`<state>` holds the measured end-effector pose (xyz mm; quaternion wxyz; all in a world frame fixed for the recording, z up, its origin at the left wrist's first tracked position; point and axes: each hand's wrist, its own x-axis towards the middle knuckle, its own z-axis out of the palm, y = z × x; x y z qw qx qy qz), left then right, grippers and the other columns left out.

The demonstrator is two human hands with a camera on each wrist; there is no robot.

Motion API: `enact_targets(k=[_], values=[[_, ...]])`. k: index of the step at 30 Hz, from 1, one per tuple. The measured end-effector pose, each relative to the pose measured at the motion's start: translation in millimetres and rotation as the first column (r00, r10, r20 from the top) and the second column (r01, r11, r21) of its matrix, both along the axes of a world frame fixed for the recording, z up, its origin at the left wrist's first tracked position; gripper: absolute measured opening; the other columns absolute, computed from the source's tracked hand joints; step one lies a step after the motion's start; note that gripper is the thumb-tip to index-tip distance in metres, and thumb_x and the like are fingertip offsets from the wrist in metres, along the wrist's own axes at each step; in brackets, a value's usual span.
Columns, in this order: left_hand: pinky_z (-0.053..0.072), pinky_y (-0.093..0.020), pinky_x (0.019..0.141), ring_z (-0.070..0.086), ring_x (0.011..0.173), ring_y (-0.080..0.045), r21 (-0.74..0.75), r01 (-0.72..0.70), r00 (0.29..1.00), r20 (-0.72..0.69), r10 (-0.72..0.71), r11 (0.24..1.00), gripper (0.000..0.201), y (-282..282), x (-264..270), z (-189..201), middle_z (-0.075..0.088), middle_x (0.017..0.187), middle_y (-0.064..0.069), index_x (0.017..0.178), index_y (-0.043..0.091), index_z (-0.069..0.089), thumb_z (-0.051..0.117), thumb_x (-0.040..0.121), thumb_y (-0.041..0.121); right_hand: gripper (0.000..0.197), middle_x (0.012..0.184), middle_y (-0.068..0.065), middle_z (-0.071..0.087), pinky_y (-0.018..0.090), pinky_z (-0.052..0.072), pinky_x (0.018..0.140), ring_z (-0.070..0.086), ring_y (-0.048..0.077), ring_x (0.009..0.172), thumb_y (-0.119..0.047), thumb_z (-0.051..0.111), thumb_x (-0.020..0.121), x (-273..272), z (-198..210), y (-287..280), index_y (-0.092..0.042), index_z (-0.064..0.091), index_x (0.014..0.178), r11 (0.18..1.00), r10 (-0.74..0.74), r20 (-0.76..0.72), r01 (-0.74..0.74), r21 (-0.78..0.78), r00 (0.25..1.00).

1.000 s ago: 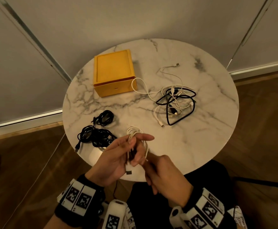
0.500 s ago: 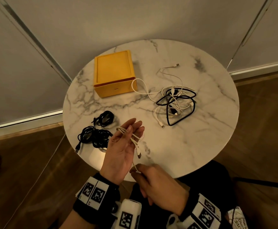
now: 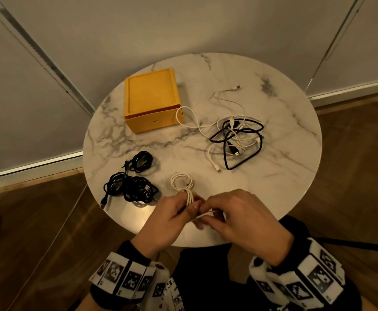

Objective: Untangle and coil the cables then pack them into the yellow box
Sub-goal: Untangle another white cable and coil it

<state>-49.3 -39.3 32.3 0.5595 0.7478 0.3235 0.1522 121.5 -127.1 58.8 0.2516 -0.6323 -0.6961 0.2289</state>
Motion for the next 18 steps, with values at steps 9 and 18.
enact_targets(k=[9,18], values=[[0.024,-0.028,0.052,0.028,0.04,-0.012,-0.353,0.012,1.0,0.025,-0.004,0.936,0.058,-22.9,6.2,16.3,0.035,0.042,-0.001,0.069,0.002,0.067,0.04,0.095,0.046,0.006,0.06,-0.005,0.057,0.026,0.041,0.053,0.051,0.014,0.054,-0.022,0.062,0.091,19.1,5.7,7.4,-0.02,0.063,0.086,0.997,-0.002,-0.373,0.033,0.076,0.928],[0.026,-0.015,0.049,0.029,0.042,-0.007,-0.489,0.168,0.98,0.176,-0.092,0.856,0.046,-39.7,10.2,34.3,0.038,0.043,0.005,0.071,0.005,0.065,0.047,0.091,0.041,0.02,0.048,-0.003,0.043,0.022,0.032,0.049,0.033,0.009,0.045,-0.027,0.064,0.092,11.8,-1.0,17.3,-0.013,0.064,0.079,0.977,-0.076,-0.538,0.171,0.127,0.839]])
